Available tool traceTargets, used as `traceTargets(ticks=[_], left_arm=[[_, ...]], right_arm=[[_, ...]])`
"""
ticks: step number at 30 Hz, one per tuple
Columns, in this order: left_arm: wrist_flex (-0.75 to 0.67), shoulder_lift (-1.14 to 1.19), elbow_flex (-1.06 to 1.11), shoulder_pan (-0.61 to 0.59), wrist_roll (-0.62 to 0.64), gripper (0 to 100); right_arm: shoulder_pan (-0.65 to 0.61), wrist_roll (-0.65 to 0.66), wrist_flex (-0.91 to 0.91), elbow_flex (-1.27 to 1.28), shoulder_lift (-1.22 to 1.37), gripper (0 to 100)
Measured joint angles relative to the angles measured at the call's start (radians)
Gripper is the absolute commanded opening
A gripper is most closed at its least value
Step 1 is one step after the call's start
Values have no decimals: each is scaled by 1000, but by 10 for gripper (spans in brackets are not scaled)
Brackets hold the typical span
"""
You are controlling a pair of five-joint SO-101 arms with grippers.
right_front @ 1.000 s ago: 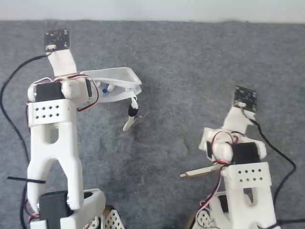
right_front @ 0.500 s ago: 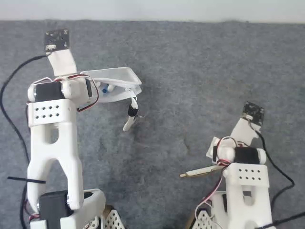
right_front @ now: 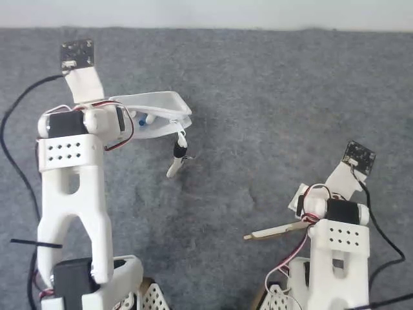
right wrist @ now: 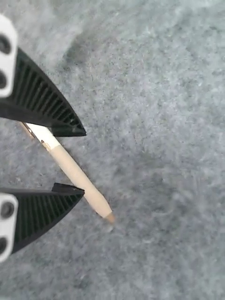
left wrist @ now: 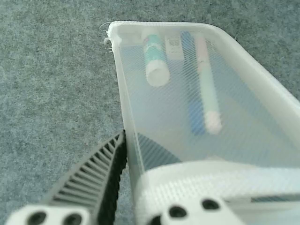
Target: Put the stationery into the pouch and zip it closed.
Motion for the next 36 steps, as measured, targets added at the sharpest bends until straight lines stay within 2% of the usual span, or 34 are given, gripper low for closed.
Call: traceTargets(ticks=[8,20,29,36], left_arm=[[-25,-2,21,-2,0,13],[-28,-2,21,-3,0,13],[-28,-2,21,-3,0,13],[-31,-2,21,2,0,13]], right_arm=[[32,-3,0,0,12,159],[66,-9,-8,-95,358,159],[107,-9,-161,-104,589,157],[163,-12,-242,-143,667,156]])
